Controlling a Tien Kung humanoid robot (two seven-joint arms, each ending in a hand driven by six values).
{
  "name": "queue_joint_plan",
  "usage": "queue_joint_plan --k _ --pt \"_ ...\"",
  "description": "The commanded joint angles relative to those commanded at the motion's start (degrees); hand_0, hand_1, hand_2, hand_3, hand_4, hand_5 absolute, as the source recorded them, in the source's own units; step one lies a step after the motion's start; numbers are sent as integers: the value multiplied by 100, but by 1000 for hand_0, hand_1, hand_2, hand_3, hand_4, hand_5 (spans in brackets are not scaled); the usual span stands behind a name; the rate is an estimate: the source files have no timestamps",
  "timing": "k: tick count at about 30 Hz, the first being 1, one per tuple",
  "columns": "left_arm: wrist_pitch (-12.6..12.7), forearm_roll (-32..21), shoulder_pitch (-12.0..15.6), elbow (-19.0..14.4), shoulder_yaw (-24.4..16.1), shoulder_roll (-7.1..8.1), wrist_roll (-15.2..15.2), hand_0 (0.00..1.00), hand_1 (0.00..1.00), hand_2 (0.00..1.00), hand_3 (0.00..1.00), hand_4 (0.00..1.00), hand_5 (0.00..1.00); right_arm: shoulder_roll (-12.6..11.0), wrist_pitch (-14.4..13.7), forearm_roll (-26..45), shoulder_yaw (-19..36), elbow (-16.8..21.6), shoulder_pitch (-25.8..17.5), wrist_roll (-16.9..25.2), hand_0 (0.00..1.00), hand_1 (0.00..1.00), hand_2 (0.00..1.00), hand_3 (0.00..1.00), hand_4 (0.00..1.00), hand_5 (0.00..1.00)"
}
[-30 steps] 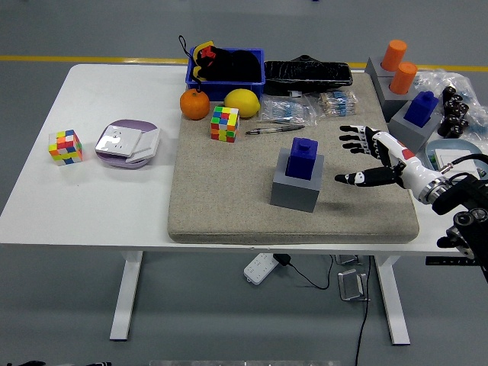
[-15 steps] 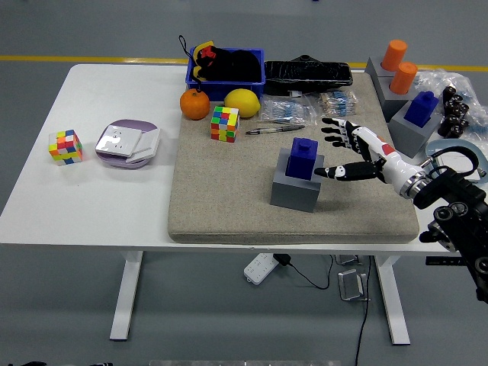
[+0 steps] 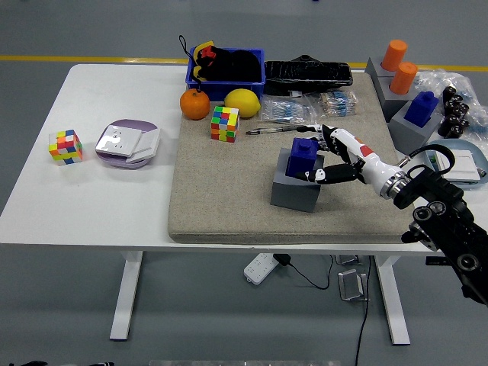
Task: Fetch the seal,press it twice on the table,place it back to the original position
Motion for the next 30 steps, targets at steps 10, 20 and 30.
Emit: queue_joint_plan --k 10,20,30 --pt "-1 -2 5 1 -3 -4 0 813 813 785 834 786 402 -8 -237 106 -274 -102 49 137 654 560 572 700 954 2" --pt "-2 1 -6 1 -5 -4 -1 813 814 786 835 788 400 -20 -1043 245 -415 -208 97 486 483 384 395 468 723 2" --pt "-5 -10 5 3 -1 -5 2 814 813 788 835 788 402 -48 -1073 283 -471 -115 77 509 469 356 370 403 697 2"
